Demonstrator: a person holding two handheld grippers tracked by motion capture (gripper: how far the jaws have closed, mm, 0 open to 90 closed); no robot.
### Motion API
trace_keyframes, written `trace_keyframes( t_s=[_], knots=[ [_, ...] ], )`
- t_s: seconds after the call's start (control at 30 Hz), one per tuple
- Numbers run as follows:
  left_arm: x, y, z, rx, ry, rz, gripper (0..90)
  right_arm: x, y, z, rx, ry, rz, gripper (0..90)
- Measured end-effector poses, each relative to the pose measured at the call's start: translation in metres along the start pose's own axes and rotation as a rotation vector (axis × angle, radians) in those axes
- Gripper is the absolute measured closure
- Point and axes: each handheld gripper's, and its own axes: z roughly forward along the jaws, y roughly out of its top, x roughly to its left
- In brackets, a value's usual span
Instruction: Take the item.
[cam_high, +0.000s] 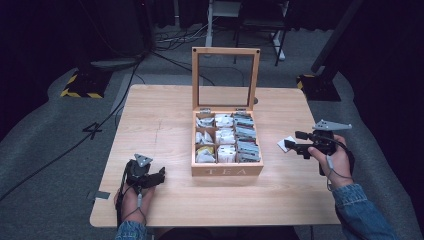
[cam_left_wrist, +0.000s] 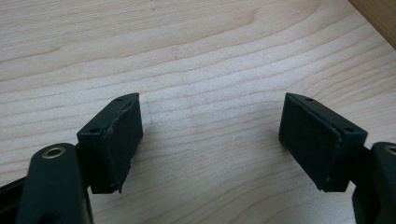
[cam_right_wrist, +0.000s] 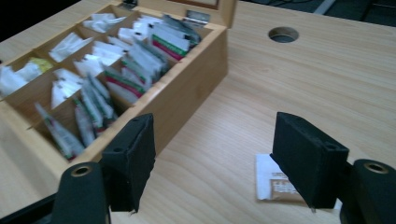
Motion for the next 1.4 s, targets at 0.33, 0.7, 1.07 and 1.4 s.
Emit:
trace_keyframes(
  t_s=[0.33, 0.7, 1.07, 1.4],
  knots=[
    [0.000, 0.000, 0.000, -0.001, 0.000, 0.000, 22.2, 0.036, -0.020, -0.008, -0.009, 0.094, -0.037, 29.0],
    [0.000, 0.000, 0.000, 0.000, 0.000, 0.000, 22.2, 0.053, -0.059, -0.004, -0.021, 0.116, -0.023, 28.3],
    [0.000, 0.000, 0.000, 0.000, 0.000, 0.001, 22.2, 0.054, -0.089, 0.013, 0.084, 0.073, -0.055, 27.9],
    [0.000, 0.000, 0.000, -0.001, 0.000, 0.000, 22.1, 0.067, -0.104, 0.036, 0.160, 0.012, -0.181, 21.7]
  ],
)
